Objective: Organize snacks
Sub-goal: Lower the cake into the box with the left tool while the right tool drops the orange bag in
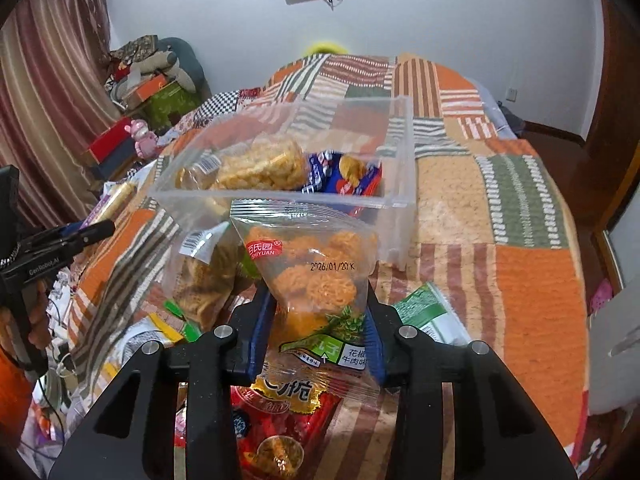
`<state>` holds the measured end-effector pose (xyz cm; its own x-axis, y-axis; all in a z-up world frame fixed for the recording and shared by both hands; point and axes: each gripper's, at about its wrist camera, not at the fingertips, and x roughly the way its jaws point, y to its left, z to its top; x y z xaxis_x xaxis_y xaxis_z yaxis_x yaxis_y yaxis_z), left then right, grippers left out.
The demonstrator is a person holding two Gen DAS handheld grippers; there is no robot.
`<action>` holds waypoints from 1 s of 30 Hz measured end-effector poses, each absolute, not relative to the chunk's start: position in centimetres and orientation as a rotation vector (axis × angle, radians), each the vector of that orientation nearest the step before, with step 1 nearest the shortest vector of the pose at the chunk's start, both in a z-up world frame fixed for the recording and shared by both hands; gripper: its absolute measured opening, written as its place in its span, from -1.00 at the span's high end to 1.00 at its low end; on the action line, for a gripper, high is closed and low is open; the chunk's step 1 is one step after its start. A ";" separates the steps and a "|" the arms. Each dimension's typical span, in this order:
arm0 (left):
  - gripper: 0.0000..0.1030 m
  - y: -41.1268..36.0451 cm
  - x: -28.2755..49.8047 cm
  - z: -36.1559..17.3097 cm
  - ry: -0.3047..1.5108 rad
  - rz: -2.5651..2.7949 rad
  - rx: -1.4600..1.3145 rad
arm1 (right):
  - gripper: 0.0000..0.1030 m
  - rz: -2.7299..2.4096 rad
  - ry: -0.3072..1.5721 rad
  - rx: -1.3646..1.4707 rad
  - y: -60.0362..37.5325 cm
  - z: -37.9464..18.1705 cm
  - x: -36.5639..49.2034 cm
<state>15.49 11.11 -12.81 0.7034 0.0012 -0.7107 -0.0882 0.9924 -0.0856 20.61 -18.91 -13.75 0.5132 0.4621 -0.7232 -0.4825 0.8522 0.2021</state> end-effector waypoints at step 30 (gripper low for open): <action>0.13 5.4 25.2 -8.1 0.725 -0.081 -0.138 | 0.29 0.516 0.676 -0.009 -16.1 -8.8 26.8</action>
